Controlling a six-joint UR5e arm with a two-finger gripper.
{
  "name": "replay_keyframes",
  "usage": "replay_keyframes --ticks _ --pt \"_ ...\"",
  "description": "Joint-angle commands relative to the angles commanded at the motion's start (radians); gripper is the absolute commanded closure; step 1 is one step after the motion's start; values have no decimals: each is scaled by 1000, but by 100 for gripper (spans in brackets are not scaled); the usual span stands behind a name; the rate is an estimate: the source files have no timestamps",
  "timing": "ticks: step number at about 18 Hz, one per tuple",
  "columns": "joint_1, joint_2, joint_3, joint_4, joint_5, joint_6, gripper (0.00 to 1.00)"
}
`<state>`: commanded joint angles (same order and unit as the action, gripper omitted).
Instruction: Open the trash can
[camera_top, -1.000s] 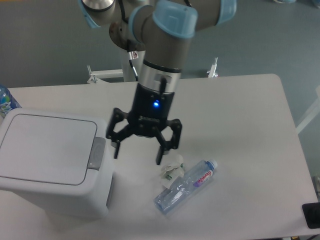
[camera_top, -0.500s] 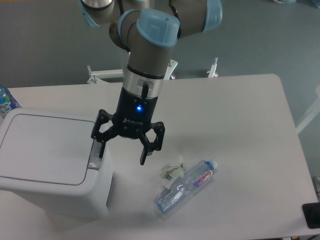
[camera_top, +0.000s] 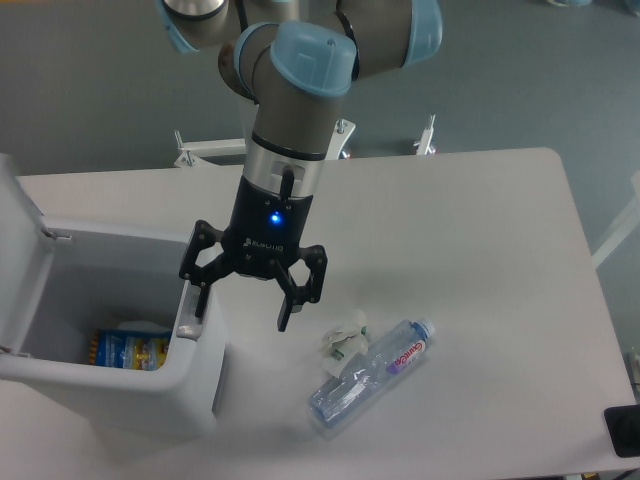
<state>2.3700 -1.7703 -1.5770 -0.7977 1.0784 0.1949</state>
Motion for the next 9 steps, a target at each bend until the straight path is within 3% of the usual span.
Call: replay_keyframes --ticks 3,6,9 --pt "23 -1 21 -2 3 11 0" --pt "109 -9 43 0 9 46 0" --pt "187 -20 34 -5 95 225 0"
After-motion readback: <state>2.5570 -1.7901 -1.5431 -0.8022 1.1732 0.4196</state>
